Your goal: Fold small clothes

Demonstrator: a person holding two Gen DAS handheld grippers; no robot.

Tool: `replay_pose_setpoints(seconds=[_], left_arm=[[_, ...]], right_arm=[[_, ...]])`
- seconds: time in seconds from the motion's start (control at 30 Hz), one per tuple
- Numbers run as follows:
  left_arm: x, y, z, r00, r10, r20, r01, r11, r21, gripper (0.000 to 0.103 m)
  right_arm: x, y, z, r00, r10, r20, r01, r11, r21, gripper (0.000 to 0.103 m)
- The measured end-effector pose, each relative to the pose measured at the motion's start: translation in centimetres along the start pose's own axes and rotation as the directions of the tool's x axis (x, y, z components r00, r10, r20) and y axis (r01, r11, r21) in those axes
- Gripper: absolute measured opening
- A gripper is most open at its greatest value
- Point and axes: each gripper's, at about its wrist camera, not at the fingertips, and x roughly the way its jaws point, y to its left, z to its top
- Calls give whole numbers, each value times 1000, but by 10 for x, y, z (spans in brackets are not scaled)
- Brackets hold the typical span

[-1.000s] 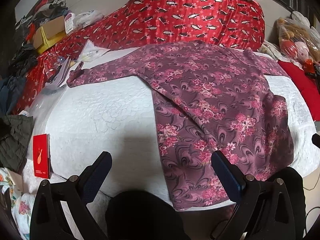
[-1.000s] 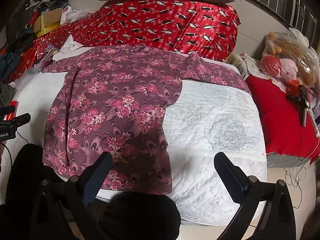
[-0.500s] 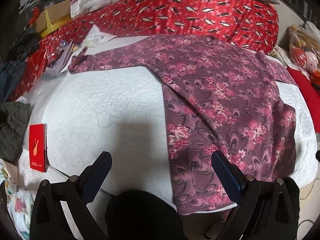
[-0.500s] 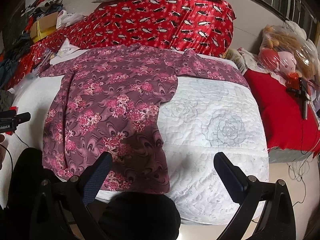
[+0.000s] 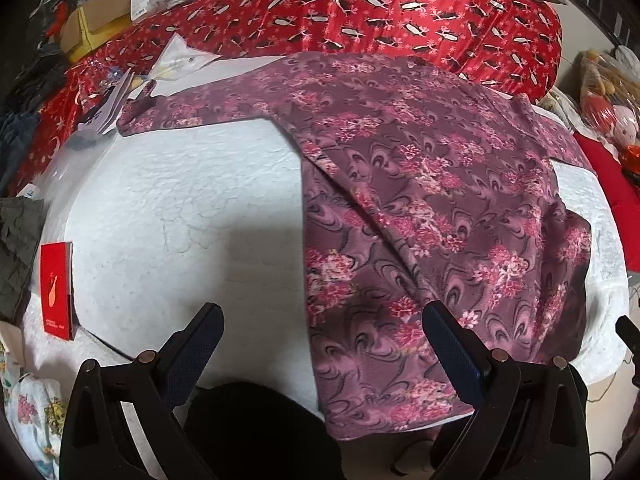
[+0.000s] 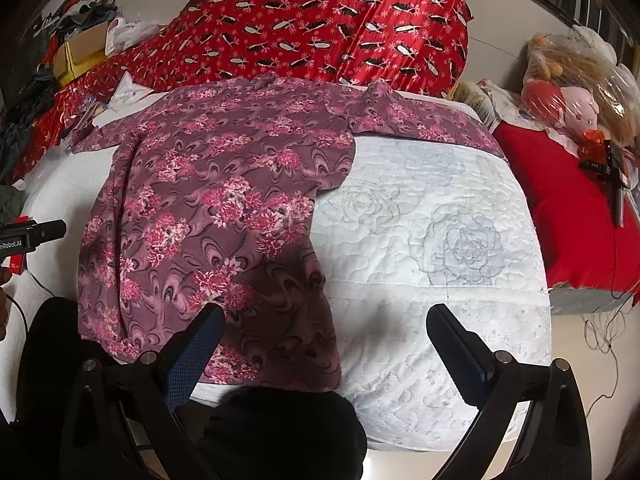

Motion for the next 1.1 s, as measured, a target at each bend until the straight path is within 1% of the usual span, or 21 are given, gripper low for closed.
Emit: replay_pose_setpoints(seconds=[0.13, 0.3, 0.33, 0.4, 0.43, 0.47, 0.5, 0.53, 0.57, 0.6, 0.63, 0.67, 0.7, 0.73, 0.8, 0.83, 0.9, 0.97, 1.0, 1.1], left_arm=[[4, -7, 3, 1000, -7, -22, 7, 1000, -4, 100], [21, -27, 16, 996, -35, -78, 34, 999, -16, 100], [28, -33, 18, 994, -39, -100, 38, 999, -14, 100], [46, -43, 22, 988, -24, -155, 23, 1000, -7, 100], [59, -46, 23, 982, -17, -190, 16, 1000, -8, 97], [72, -48, 24, 973, -31, -230, 28, 1000, -12, 82], [83, -48, 25, 963, -44, -267, 41, 999, -19, 70], [92, -48, 25, 954, -30, -300, 25, 999, -20, 65], [89, -47, 26, 960, -27, -279, 21, 999, -24, 59], [86, -45, 28, 965, -30, -261, 25, 999, -25, 49], [81, -43, 30, 968, -41, -246, 39, 999, -12, 21], [79, -40, 32, 966, -51, -255, 53, 999, 2, 5], [77, -34, 34, 963, -67, -260, 67, 998, -10, 5], [72, -23, 36, 964, -88, -253, 80, 996, -41, 5], [60, -2, 38, 967, -93, -236, 79, 995, -68, 5], [52, 11, 38, 970, -92, -225, 76, 994, -80, 4], [31, 35, 36, 976, -85, -201, 65, 993, -103, 4], [16, 58, 34, 980, -68, -186, 45, 991, -128, 4], [12, 70, 32, 982, -48, -185, 22, 990, -139, 4], [20, 92, 18, 974, -9, -226, -29, 986, -166, 5]], right_arm=[[12, -5, -1, 1000, -5, -21, 6, 1000, 12, 101], [40, -6, -5, 996, -19, -83, 20, 1000, 13, 101], [45, -5, -5, 996, -18, -91, 19, 1000, 10, 101], [57, -1, -7, 993, -20, -114, 20, 1000, 5, 101], [63, 1, -9, 992, -8, -127, 8, 1000, 3, 100], [69, 3, -10, 990, 9, -142, -8, 1000, 3, 98], [74, 4, -11, 988, 24, -155, -24, 1000, 3, 91], [79, 6, -13, 983, 49, -175, -49, 999, 3, 79], [82, 9, -15, 980, 65, -190, -66, 998, -1, 74], [81, 11, -17, 982, 49, -180, -53, 998, -18, 69], [78, 12, -17, 985, 52, -166, -58, 998, -32, 54], [73, 13, -18, 986, 79, -149, -86, 995, -41, 39], [70, 12, -18, 983, 112, -145, -118, 992, -35, 4], [66, 9, -18, 979, 143, -146, -147, 989, -19, 6], [50, 2, -15, 968, 223, -110, -222, 975, 22, 5], [35, -3, -13, 963, 259, -78, -258, 966, 33, 5], [-3, -17, -10, 944, 329, 10, -329, 942, 64, 5], [-26, -28, -10, 937, 344, 57, -348, 934, 87, 5], [-32, -34, -13, 941, 331, 62, -336, 937, 98, 5], [-21, -44, -23, 955, 296, 21, -296, 945, 139, 5]])
